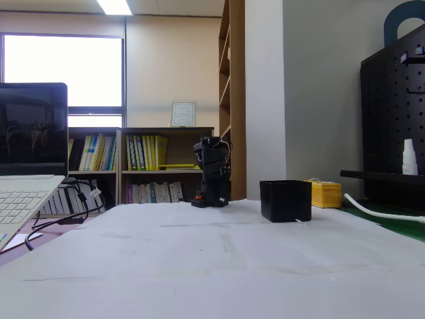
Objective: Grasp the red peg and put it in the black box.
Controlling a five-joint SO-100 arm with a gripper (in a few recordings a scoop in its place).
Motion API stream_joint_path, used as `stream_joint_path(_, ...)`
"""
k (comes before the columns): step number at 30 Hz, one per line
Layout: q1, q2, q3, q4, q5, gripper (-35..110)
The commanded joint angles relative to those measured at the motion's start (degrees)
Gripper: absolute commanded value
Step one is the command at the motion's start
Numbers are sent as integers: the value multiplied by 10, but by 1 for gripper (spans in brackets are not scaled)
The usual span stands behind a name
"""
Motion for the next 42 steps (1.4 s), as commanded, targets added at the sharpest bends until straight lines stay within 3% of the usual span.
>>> stream_joint_path(1, 1, -52, -19, 25, -28, 0)
stream_joint_path(8, 28, -163, -112, 76, -94, 1)
stream_joint_path(21, 22, -185, -120, 89, -79, 3)
stream_joint_path(24, 18, -185, -120, 98, -56, 3)
stream_joint_path(26, 17, -185, -120, 106, 26, 3)
stream_joint_path(42, 17, -185, -120, 106, 25, 3)
